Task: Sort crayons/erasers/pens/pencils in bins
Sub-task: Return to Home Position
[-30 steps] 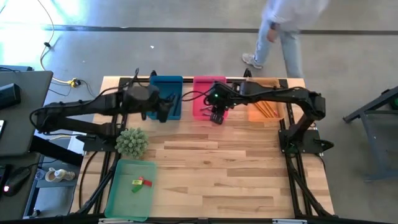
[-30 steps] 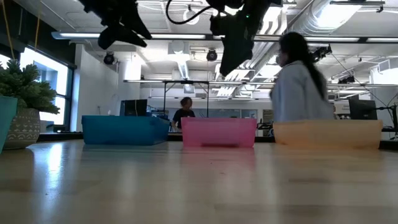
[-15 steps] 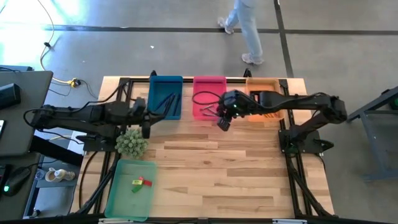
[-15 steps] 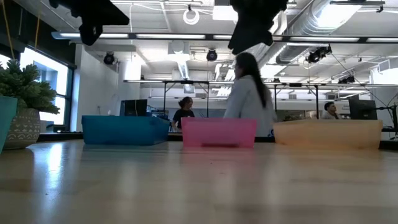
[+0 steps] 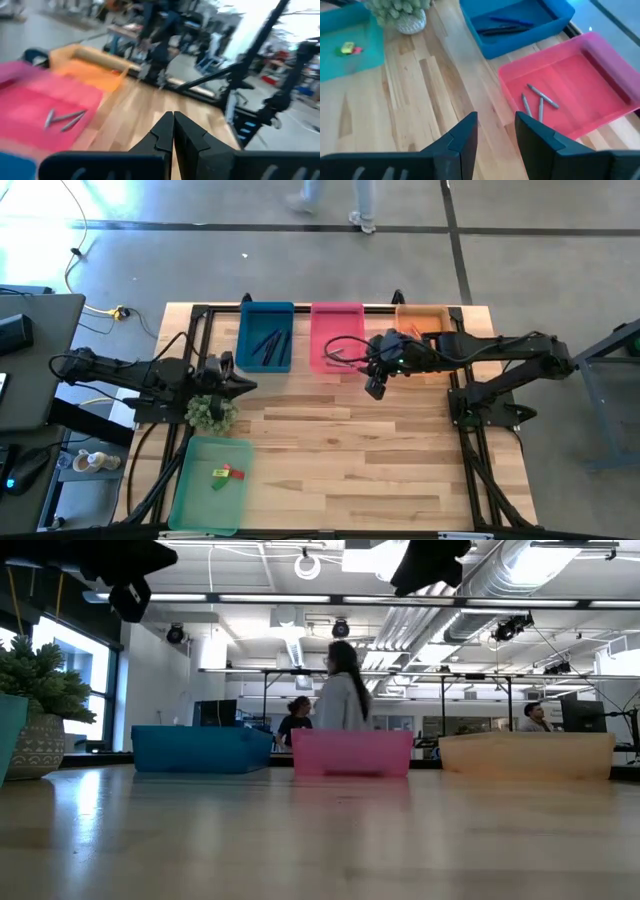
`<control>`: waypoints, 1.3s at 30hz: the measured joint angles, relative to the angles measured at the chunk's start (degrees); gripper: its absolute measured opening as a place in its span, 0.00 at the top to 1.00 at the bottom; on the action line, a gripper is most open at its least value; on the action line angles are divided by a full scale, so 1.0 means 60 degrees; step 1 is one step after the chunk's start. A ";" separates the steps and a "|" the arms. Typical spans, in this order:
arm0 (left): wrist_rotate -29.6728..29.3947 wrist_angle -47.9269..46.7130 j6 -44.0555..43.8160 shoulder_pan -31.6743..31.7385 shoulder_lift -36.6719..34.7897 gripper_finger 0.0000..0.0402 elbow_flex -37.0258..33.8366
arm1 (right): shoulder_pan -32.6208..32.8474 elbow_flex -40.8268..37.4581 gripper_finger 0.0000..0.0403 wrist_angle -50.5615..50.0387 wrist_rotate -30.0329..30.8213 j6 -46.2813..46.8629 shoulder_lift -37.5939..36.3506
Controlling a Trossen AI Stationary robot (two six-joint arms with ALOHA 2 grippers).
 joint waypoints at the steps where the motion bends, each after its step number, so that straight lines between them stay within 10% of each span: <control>1: 0.0045 0.0277 0.0174 -0.0084 -0.0144 1.00 -0.0202 | 0.0037 0.0000 0.69 -0.0013 0.0036 0.0000 -0.0117; 15: 0.0455 0.3437 0.0657 -0.0105 -0.1301 1.00 -0.2588 | 0.0416 -0.0289 0.69 -0.1433 0.2218 -0.0009 -0.2898; 39: 0.0048 0.3671 -0.0499 0.0463 -0.1220 1.00 -0.3279 | 0.0416 -0.7952 0.69 0.2774 0.1788 0.0295 -1.1320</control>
